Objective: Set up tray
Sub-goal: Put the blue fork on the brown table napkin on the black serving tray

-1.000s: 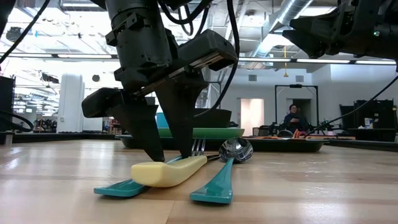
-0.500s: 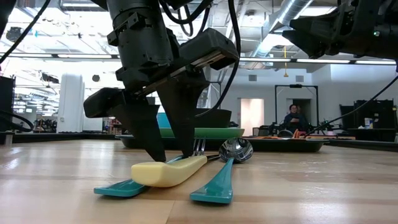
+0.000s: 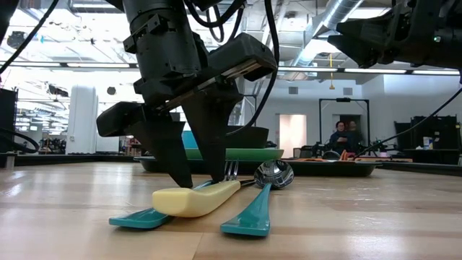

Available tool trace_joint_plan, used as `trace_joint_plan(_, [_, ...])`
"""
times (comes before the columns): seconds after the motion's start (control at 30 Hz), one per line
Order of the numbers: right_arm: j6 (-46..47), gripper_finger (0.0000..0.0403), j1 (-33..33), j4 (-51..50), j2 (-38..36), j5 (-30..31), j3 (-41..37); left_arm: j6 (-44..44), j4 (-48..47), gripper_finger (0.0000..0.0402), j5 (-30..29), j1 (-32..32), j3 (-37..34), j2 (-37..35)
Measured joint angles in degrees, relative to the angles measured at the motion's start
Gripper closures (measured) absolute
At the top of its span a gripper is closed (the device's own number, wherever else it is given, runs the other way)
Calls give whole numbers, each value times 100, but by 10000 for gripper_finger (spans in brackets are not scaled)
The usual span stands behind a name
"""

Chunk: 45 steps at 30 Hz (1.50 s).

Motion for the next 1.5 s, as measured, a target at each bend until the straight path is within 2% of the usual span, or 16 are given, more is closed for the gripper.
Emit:
trace_joint_plan(0.43, [1,149,-1,-18,-1,2,0,53,186,233,-32,50,0,7])
trace_joint_plan(1.5, [-1,149,0,-40,-1,1,0,330,-114,233,138,59,11,9])
